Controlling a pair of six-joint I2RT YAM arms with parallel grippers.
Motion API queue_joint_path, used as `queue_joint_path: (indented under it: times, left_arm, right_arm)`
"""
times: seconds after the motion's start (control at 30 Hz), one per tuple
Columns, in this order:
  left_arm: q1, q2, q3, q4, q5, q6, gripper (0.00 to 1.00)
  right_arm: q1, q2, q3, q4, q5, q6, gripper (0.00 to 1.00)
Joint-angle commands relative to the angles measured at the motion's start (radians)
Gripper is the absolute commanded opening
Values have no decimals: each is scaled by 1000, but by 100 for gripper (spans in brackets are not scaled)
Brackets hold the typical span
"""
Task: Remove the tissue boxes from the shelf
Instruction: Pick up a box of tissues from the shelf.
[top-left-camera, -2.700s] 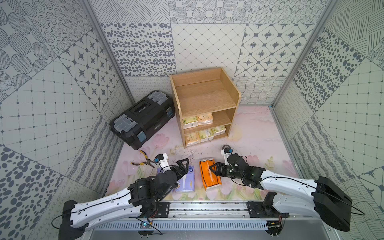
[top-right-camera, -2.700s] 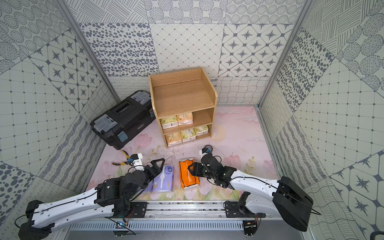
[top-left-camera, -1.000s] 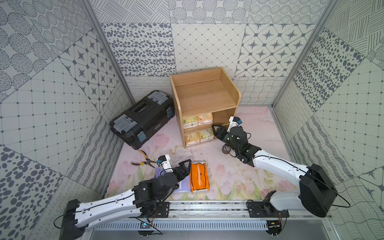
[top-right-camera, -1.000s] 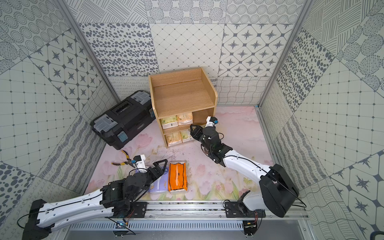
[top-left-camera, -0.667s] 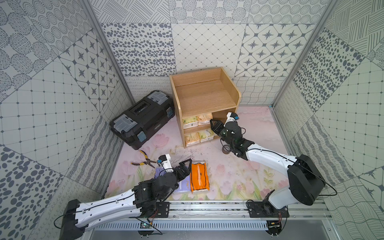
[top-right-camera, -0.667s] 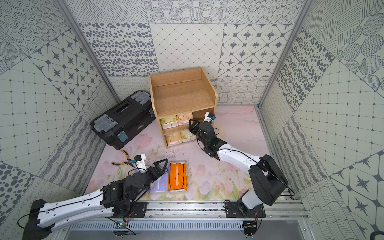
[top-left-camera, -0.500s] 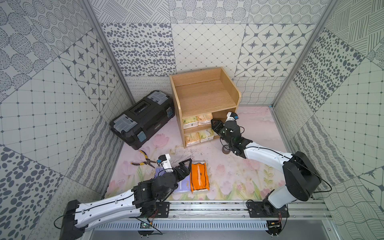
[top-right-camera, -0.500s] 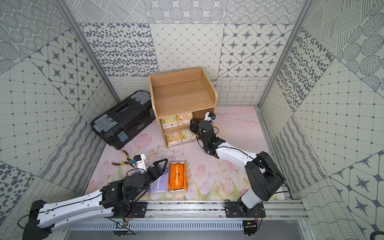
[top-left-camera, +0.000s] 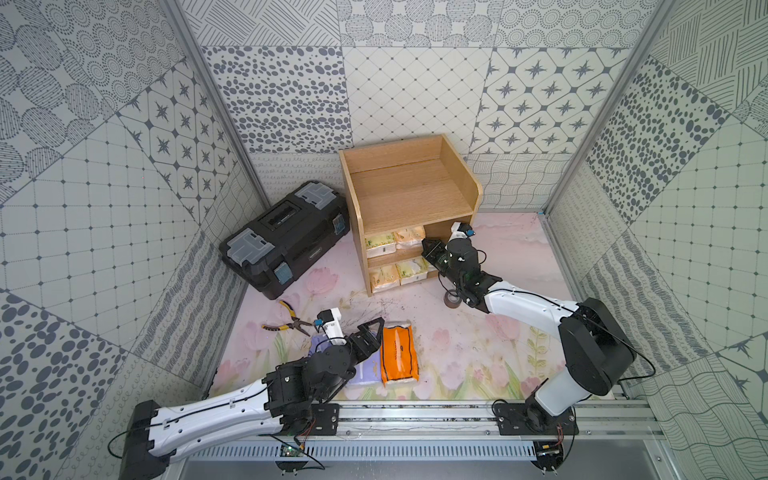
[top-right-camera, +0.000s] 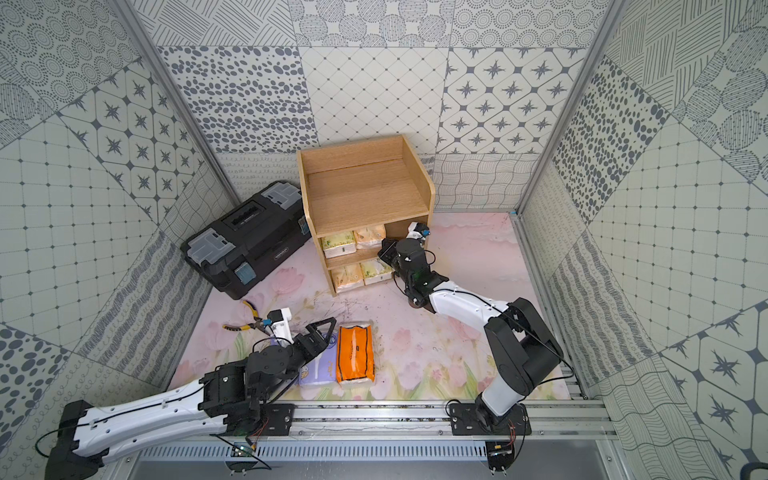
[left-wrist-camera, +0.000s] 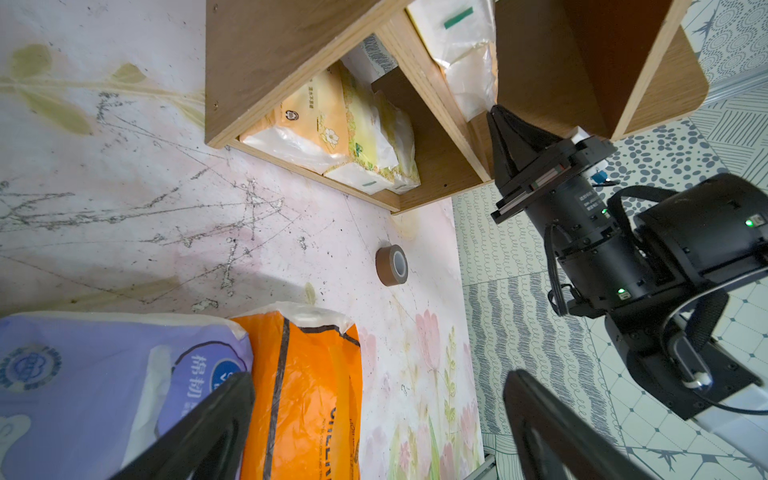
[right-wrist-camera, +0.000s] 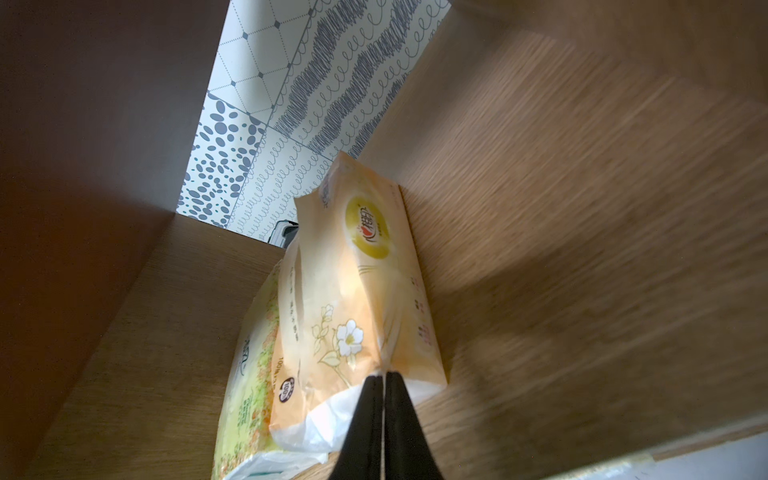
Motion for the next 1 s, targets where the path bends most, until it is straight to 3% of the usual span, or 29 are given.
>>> queue_joint_path:
  times: [0.0,0.3,0.43,0.5,0.67,0.8,0.97]
  left_arm:
    - [0,8,17,23,2,6,99]
    - [0,38,20,63,-14,-24,98]
    - [7,80,18,206,-12,-23,99]
    - [22,127,34,282,5,-13,100]
    - [123,327,110,470,173,-6,99]
    - [159,475,150,695,231,15,99]
    - [189,648,257,798,286,22,100]
  right_arm:
    - [-9,-51,-3,39,-13,-10,0]
    - [-10,-208,-96,4,-31,-8,0]
    - [-10,-279,-159,-22,-39,3,0]
    - [-10,-314,-189,-35,-38,3,0]
    - [-11,-390,-233,-84,-39,-13,0]
    - [-37,-407,-243,-106,-87,-25,0]
    - [-66,-426,-259,-117,-137,-17,0]
